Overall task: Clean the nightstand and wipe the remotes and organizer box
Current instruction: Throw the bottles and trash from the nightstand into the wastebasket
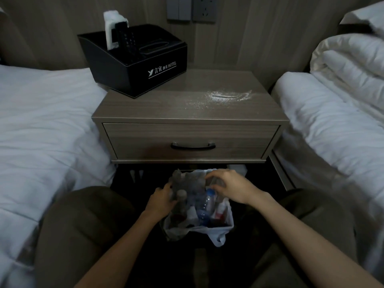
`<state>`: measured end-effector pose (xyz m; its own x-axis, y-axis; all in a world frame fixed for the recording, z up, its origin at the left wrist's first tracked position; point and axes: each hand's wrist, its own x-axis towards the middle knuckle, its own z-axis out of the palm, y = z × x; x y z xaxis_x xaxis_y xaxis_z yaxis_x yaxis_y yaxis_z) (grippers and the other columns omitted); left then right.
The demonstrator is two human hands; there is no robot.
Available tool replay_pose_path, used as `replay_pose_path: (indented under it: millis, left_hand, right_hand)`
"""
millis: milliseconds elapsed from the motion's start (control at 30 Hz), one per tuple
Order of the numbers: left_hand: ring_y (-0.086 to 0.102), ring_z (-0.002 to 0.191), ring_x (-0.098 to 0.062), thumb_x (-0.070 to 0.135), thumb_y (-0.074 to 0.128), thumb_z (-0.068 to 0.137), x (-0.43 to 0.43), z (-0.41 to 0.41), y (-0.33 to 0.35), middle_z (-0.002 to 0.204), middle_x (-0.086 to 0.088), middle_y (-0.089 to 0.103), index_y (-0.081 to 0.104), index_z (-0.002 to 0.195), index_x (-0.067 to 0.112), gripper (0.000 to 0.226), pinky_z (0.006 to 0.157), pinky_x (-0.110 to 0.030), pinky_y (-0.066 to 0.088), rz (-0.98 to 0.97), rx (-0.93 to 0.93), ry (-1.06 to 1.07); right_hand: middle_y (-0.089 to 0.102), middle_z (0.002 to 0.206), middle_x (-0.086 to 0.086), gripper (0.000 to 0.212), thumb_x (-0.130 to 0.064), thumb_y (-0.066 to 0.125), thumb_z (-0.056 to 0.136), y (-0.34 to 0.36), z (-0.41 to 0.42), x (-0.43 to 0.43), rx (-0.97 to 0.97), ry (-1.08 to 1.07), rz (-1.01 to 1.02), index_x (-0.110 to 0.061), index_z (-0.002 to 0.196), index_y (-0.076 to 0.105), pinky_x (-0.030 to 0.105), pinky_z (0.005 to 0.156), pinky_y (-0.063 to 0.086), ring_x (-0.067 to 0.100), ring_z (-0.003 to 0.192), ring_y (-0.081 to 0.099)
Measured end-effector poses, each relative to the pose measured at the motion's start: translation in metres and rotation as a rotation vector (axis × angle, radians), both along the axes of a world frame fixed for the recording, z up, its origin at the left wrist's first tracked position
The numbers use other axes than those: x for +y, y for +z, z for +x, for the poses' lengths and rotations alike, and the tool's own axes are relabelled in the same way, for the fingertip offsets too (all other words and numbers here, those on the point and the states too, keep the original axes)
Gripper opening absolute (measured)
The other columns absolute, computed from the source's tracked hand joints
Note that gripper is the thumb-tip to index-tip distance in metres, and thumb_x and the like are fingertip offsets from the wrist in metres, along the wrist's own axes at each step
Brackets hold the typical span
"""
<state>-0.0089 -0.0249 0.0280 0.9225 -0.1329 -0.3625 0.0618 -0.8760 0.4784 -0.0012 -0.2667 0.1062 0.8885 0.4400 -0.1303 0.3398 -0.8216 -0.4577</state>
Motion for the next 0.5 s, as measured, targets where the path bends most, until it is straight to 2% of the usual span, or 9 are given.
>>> replay_pose_path:
  millis: [167, 267, 367, 500]
  left_hand:
    - [0.051, 0.126, -0.032, 0.019, 0.065, 0.088, 0.003, -0.005, -0.008, 0.136, -0.013, 0.056, 0.039, 0.146, 0.019, 0.063, 0.095, -0.032, 0.043, -0.139, 0.032, 0.126]
    - [0.052, 0.126, -0.029, 0.012, 0.071, 0.082, 0.009, -0.004, -0.013, 0.135, -0.012, 0.057, 0.041, 0.144, 0.018, 0.069, 0.097, -0.031, 0.045, -0.21, 0.059, 0.19]
    - [0.051, 0.128, -0.029, 0.02, 0.072, 0.078, 0.011, -0.002, -0.016, 0.135, -0.012, 0.056, 0.041, 0.144, 0.016, 0.073, 0.102, -0.036, 0.045, -0.267, 0.091, 0.193]
    - [0.047, 0.131, -0.029, 0.022, 0.061, 0.092, -0.002, -0.005, 0.006, 0.141, -0.011, 0.05, 0.039, 0.144, 0.013, 0.057, 0.104, -0.032, 0.041, -0.259, 0.139, 0.207]
  right_hand:
    - [0.061, 0.122, -0.003, 0.034, -0.018, 0.06, 0.094, 0.013, -0.006, -0.01, -0.066, -0.042, 0.118, -0.025, 0.127, 0.058, 0.029, 0.097, 0.045, 0.011, 0.114, 0.054]
    - [0.062, 0.122, -0.007, 0.034, -0.018, 0.059, 0.094, 0.014, -0.007, -0.009, -0.105, -0.042, 0.154, -0.027, 0.126, 0.058, 0.031, 0.101, 0.043, 0.01, 0.117, 0.052]
    - [0.061, 0.123, -0.007, 0.035, -0.015, 0.059, 0.094, 0.021, -0.009, -0.004, -0.129, -0.028, 0.176, -0.026, 0.127, 0.059, 0.027, 0.1, 0.043, 0.008, 0.117, 0.052]
    - [0.061, 0.122, -0.009, 0.035, -0.015, 0.059, 0.094, 0.036, -0.011, 0.001, -0.184, 0.003, 0.223, -0.027, 0.126, 0.059, 0.031, 0.101, 0.044, 0.006, 0.116, 0.054]
